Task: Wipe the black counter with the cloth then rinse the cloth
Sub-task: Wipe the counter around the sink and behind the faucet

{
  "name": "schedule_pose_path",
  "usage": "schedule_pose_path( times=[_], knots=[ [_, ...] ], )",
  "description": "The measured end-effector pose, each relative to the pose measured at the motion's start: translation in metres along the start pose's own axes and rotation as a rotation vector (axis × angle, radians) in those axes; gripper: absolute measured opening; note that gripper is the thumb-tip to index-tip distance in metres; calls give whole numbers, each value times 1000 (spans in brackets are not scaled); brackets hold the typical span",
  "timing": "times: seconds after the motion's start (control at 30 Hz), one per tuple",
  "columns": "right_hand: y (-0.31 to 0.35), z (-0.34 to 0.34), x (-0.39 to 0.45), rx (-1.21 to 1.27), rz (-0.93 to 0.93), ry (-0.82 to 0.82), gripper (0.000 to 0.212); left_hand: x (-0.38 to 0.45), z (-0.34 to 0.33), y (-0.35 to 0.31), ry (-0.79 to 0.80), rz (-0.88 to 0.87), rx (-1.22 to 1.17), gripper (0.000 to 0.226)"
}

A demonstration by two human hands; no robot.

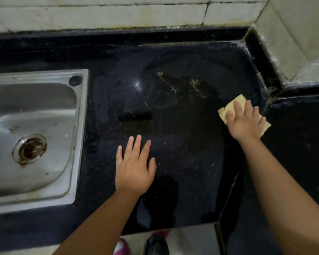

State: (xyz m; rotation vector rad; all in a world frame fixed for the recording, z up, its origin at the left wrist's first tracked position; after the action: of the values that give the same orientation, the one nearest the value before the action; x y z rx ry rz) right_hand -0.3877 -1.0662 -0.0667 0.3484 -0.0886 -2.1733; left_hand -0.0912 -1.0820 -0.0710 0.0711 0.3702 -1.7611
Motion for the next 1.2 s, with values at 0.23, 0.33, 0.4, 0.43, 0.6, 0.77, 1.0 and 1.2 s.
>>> schedule_pose_path(
  times=[0.23,0.33,0.4,0.43,0.6,0.77,1.0,1.2],
  knots=[
    [78,-9,43,-37,216,25,51,2,-6,2,-85,-19,19,56],
    [120,-24,28,-49,462,85,52,4,-6,2,-69,-5,4,60],
    [125,-32,-4,-77,615,129,51,4,-6,2,-75,-2,5,62],
    [116,-34,-21,-99,678,149,52,3,-6,3,-72,0,8,63],
    [15,-12,-36,-141,572,156,87,4,-4,2,-36,4,32,62],
    [-30,18,38,-52,184,42,52,4,-3,3,-1,22,-5,67],
    [80,9,105,-79,242,1,50,7,-8,5,-99,-10,68,51],
    [166,-30,45,-110,684,115,50,8,-8,6,-152,-29,37,49]
  ],
)
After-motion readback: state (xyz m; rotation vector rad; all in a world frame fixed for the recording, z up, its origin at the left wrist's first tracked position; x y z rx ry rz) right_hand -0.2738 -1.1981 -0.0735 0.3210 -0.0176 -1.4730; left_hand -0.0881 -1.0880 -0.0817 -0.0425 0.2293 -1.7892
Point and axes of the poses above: each hand's wrist, its own x-axis towards the middle knuckle, its own z-axis out of the back of the hand, y = z × x, the point moved 3 cm from there along x, towards the middle knuckle, and after that the axes turned 14 degrees about z, right-handed, at the moved point
